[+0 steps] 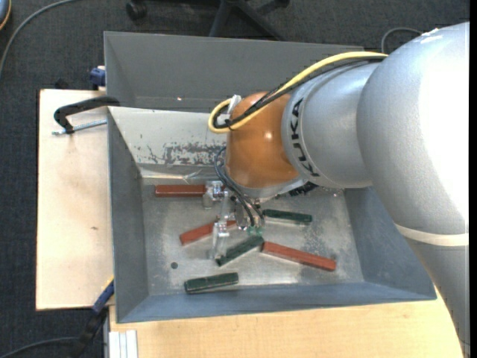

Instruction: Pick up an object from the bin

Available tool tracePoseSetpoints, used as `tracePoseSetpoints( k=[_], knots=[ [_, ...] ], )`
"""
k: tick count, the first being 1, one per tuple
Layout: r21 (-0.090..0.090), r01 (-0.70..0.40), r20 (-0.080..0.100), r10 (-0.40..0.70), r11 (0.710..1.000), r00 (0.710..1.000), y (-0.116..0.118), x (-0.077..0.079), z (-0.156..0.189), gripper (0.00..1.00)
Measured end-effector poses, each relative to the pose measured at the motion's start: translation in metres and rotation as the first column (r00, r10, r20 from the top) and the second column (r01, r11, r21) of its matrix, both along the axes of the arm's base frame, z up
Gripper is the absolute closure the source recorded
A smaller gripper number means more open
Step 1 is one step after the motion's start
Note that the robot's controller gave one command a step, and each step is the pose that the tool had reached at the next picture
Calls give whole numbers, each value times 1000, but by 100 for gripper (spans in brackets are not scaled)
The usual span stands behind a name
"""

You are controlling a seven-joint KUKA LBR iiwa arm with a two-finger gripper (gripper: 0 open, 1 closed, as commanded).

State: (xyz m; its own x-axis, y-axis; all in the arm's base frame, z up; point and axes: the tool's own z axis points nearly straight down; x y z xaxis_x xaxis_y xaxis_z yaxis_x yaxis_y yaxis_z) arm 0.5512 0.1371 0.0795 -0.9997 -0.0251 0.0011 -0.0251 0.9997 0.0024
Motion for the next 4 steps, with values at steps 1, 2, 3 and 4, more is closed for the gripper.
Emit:
tracePoseSetpoints(
  k=[1,2,3,4],
  knots=[
    [1,104,6,-104,995,995,-6,2,32,0],
    [-1,21,3,-21,1000,1000,-1,2,11,0],
    [0,156,1,-156,988,988,-7,6,-8,100],
    [0,156,1,-156,988,988,-7,6,-8,100]
  ],
)
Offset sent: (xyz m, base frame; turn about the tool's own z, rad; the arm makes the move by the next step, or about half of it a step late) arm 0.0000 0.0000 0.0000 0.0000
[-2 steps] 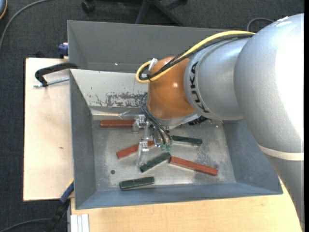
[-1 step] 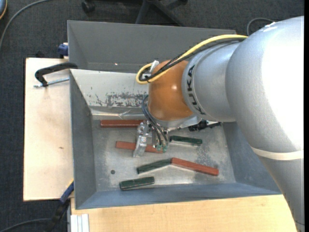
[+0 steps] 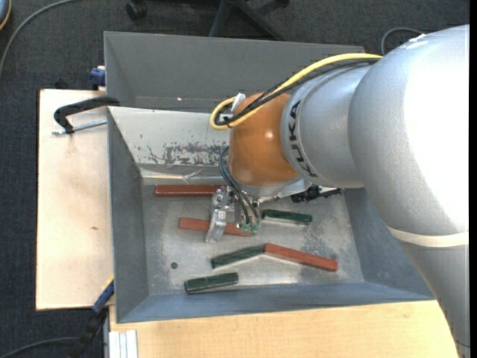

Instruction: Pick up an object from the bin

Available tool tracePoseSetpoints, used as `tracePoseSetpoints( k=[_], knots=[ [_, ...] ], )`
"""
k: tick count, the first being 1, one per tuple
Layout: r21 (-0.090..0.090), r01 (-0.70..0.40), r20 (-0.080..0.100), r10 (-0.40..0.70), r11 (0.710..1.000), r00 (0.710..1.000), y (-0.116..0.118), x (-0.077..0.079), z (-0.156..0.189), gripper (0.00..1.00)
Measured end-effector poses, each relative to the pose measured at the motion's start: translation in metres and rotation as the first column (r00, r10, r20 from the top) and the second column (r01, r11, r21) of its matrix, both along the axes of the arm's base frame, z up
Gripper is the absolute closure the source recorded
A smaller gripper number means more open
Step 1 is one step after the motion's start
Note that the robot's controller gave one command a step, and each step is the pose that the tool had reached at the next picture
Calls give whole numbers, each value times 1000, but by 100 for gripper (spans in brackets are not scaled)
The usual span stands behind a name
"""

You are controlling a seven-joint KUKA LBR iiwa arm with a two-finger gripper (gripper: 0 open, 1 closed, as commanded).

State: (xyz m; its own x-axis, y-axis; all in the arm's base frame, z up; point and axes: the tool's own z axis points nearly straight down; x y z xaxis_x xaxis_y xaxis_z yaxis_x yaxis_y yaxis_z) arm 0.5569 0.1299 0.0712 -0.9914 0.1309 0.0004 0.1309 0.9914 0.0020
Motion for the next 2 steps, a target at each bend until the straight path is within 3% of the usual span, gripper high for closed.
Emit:
tracePoseSetpoints(
  k=[2],
  knots=[
    [-2,0,-6,0,1000,1000,-1,-3,25,100]
  ],
)
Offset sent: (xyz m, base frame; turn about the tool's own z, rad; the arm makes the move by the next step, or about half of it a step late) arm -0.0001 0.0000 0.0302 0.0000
